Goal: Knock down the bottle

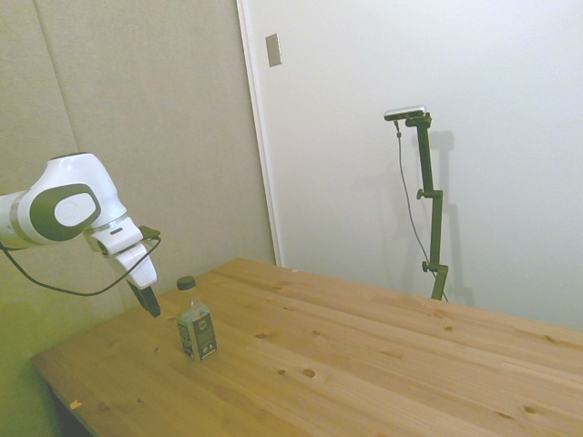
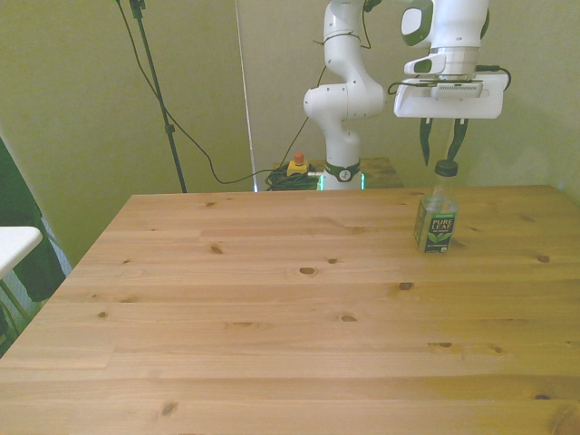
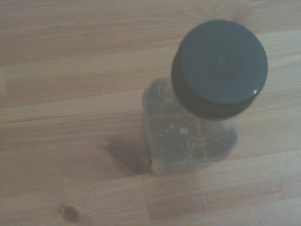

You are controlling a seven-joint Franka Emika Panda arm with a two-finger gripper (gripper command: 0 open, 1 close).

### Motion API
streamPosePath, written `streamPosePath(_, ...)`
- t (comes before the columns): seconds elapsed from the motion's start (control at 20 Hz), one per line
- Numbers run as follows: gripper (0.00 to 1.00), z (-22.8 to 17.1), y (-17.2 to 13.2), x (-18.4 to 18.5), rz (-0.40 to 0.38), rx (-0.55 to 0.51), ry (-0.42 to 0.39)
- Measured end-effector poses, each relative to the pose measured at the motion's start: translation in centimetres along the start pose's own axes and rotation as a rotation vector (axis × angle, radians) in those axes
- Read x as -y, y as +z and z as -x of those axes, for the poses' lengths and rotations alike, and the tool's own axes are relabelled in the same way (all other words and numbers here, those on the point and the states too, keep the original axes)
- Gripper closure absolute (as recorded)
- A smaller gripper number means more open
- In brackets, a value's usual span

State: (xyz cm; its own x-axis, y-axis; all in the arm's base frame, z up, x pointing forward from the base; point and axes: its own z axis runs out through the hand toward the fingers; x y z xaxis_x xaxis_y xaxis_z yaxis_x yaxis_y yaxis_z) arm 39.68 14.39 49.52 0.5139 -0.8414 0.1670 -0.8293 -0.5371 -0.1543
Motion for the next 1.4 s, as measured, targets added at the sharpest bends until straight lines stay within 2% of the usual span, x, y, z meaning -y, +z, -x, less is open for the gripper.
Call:
streamPosePath(0.4, 1.0, -1.6, -0.5, 1.7, 0.013, -0.027, 0.042)
streamPosePath(0.65, 1.0, -2.8, 0.5, 3.5, 0.029, -0.039, 0.073)
streamPosePath(1.0, 1.0, -6.3, 1.5, 8.2, 0.026, -0.057, 0.132)
streamPosePath(1.4, 1.0, -10.6, 2.8, 13.5, 0.001, -0.066, 0.158)
